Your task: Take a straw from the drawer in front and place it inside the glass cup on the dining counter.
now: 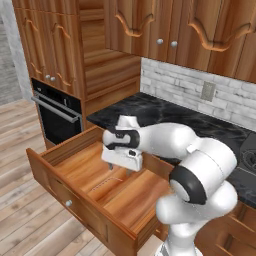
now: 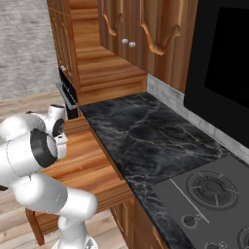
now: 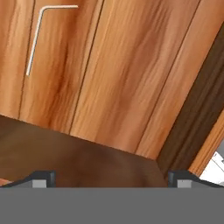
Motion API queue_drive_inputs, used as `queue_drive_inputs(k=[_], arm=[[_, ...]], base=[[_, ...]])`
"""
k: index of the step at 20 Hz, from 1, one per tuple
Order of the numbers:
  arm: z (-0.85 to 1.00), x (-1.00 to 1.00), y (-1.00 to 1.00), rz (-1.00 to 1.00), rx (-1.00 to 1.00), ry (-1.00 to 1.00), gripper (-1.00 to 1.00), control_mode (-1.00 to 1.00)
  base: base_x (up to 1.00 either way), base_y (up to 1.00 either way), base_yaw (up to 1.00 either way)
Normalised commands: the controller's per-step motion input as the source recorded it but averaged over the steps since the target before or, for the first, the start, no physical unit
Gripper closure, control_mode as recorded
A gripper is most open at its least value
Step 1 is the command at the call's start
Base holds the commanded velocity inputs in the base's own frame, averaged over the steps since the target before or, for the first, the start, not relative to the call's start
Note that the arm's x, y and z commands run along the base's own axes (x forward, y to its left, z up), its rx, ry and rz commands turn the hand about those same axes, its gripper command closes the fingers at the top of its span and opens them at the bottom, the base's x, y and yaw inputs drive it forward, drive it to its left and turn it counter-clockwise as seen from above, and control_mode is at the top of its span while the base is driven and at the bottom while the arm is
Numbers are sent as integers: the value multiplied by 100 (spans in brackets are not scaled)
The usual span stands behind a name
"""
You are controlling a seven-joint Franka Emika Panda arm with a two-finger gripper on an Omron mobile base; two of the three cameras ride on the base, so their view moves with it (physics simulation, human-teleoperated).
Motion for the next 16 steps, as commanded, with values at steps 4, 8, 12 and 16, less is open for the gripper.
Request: queue_drive_inputs(k=[4, 8, 12, 16], arm=[[-77, 59, 0, -18, -19, 15, -100, -100], [-75, 64, 3, -12, -24, 7, -100, -100], [-49, 59, 0, -5, -13, 3, -100, -100], [-30, 71, 0, -9, 0, 0, -100, -100]], base=[[0, 0, 0], [0, 0, 0], [0, 0, 0], [0, 0, 0]])
